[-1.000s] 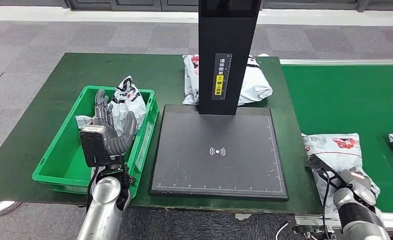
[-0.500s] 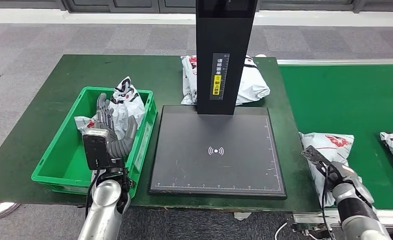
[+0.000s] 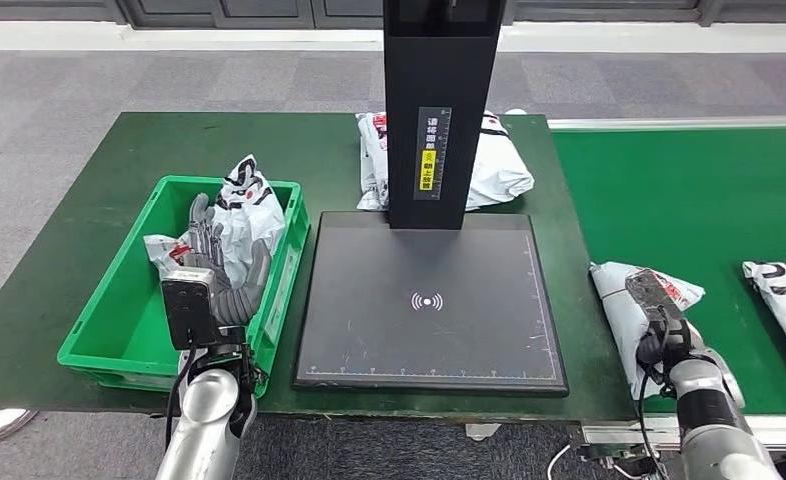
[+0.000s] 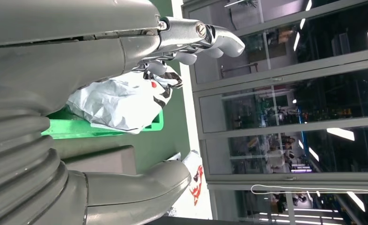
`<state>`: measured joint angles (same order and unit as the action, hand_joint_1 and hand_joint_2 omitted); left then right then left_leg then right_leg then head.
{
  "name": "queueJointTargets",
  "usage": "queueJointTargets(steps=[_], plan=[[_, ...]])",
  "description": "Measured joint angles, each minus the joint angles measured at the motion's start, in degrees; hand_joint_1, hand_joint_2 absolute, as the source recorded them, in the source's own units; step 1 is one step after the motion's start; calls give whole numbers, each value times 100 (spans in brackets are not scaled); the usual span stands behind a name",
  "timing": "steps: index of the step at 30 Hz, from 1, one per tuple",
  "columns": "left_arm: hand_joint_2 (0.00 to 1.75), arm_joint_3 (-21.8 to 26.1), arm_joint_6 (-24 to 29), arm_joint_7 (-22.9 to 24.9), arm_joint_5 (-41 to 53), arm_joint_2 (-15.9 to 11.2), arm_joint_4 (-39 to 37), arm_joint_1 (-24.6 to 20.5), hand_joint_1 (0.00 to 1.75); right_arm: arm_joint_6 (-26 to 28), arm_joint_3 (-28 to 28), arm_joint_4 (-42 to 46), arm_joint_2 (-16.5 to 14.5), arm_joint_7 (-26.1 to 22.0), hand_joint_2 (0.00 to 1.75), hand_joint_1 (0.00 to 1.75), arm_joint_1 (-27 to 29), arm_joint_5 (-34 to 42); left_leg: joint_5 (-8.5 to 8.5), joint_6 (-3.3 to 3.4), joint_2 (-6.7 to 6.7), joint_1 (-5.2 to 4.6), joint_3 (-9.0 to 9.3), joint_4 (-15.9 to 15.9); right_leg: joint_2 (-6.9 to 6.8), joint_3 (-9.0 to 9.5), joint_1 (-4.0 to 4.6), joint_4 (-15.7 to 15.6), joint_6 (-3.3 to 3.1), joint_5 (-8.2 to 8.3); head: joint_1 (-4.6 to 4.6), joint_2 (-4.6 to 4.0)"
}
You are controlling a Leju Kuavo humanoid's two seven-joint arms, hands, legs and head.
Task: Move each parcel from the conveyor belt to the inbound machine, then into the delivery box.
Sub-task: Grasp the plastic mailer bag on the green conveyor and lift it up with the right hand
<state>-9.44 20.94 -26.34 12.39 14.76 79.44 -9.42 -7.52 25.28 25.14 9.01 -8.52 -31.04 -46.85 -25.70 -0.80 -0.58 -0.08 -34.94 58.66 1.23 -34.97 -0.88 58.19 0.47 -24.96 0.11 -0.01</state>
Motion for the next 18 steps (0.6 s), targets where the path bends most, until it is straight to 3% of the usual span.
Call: queueJointTargets(steps=[7, 12, 15, 18], plan=[[175, 4, 7, -37, 27, -9, -1, 44, 0, -1259, 653, 41, -146, -555, 175, 175, 58, 1992, -17, -24, -53, 12, 14, -1, 62, -3, 7, 0, -16, 6, 0, -1], [175, 4, -10, -172, 29, -8, -52, 38, 0, -2419, 1065, 396, -503, -675, 175, 175, 277, 4712, -9, -37, -59, 23, 8, -5, 65, -16, 8, 3, -32, 10, 0, 1], [175, 4, -20, -225, 34, -5, -89, 40, 0, -2309, 938, 1161, -837, -476, 175, 175, 588, 6377, 10, -49, -34, 24, 10, -8, 35, -38, 8, 13, -39, 10, 0, 1], [175, 4, -20, -243, 43, -5, -118, 44, 0, -2023, 507, 1973, -1059, -394, 175, 175, 838, 7244, 22, -60, -21, 24, 21, -9, 24, -55, 8, 19, -45, 11, 0, 0]])
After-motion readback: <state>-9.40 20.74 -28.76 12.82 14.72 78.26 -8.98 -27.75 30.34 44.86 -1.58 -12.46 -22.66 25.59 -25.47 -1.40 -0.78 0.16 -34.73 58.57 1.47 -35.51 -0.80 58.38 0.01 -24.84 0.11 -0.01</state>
